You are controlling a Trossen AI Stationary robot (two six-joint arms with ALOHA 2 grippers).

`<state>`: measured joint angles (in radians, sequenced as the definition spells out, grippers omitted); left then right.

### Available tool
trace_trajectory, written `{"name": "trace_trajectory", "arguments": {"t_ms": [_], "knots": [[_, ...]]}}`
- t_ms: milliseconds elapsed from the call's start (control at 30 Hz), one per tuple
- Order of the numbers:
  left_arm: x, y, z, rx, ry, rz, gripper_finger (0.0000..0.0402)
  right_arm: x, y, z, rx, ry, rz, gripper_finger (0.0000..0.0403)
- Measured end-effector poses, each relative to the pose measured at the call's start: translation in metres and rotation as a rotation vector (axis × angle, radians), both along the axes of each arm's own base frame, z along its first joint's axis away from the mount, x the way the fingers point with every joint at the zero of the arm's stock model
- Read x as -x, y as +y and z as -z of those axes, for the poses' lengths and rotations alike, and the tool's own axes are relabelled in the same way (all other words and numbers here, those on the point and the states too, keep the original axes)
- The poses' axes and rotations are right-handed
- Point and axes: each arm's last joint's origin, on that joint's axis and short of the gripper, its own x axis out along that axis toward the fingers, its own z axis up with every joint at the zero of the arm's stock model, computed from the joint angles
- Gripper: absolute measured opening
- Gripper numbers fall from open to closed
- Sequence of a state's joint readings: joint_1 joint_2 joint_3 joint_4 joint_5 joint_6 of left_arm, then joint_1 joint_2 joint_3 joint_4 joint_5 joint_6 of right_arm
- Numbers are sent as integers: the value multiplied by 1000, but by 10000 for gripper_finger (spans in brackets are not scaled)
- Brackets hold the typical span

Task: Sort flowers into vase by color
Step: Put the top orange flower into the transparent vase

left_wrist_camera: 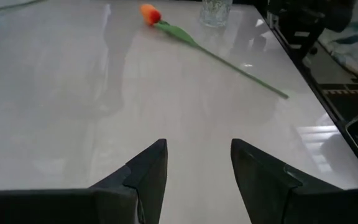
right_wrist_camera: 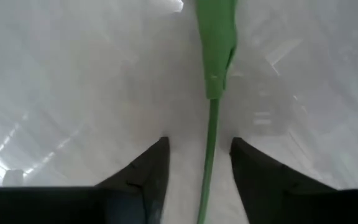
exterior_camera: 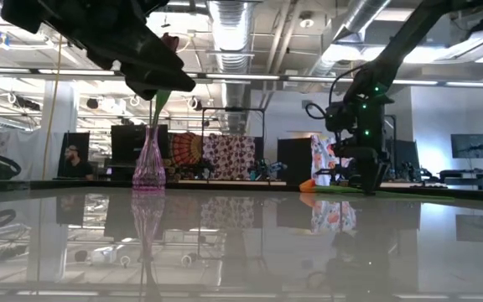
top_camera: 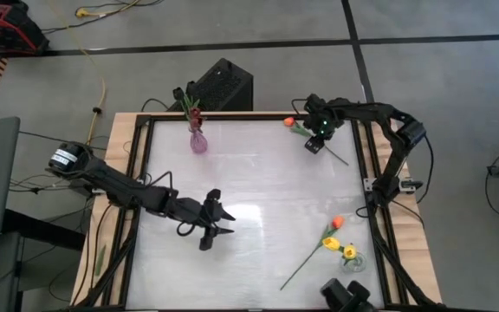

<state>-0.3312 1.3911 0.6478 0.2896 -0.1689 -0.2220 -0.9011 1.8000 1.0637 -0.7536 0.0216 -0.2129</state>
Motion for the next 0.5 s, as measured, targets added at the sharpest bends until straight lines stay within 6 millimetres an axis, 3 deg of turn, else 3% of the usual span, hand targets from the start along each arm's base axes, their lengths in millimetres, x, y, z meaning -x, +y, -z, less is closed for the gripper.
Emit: {"name": "trace_trajectory", "arguments": {"t_ms": [233, 367, 500], "knots": [[3, -8, 1, 12, 9, 18, 167, -8, 15, -9, -45, -46, -9, 28], [4, -11, 1, 12, 5, -6, 167, -16, 37, -34, -31, -88, -19, 25], [6, -15, 0, 14, 0, -36, 167, -22, 75, -70, -64, -193, -108, 22]]}}
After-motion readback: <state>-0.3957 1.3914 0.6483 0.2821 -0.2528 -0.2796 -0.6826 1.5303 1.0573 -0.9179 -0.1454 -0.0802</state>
